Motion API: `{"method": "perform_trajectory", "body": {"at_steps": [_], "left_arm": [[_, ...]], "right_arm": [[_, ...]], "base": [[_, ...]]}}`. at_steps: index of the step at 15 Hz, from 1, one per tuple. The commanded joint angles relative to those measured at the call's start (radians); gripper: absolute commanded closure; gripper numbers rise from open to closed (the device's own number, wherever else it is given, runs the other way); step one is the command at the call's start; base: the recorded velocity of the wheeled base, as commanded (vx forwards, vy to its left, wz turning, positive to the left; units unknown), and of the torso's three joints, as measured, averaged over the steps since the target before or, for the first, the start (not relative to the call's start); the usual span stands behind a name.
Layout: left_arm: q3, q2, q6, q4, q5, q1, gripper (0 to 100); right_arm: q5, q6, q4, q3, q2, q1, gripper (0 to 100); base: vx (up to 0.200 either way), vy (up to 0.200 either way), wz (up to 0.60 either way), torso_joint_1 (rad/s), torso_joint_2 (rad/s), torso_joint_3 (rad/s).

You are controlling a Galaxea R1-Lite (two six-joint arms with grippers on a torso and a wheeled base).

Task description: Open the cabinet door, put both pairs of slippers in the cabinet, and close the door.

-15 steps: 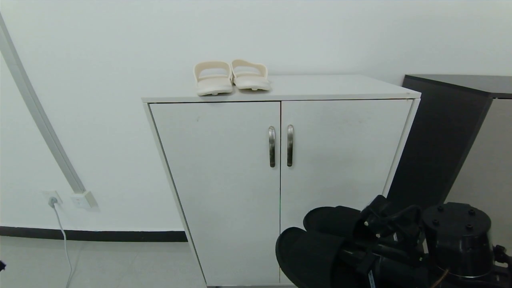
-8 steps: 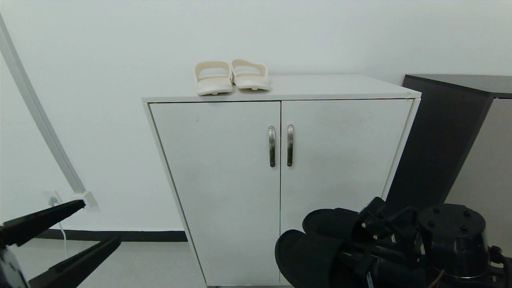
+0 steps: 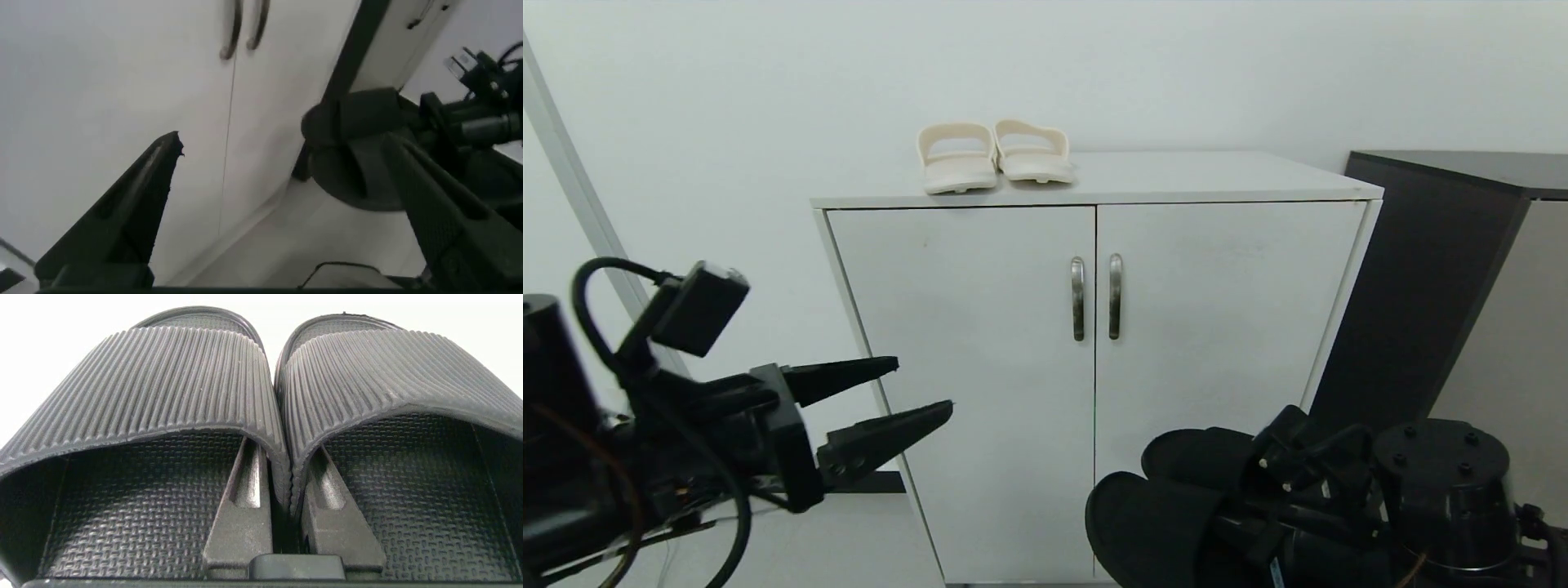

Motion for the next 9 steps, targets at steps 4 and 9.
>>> {"method": "perform_trajectory", "body": {"at_steps": [4, 9], "left_arm": [[-0.193, 0.164, -0.086, -0.003, 0.001, -0.133, 0], [-0.342, 0.295, -0.12, -0.005, 0.003, -0.234, 0]], "right_arm": [[0.003, 0.0, -0.001, 0.004, 0.003, -0.003, 100], [0.005, 0.0, 0.001, 0.006, 0.003, -0.001, 100]], "base": [[0.0, 0.0, 0.0, 0.0, 0.0, 0.0], [0.0, 0.0, 0.0, 0.0, 0.0, 0.0]]}}
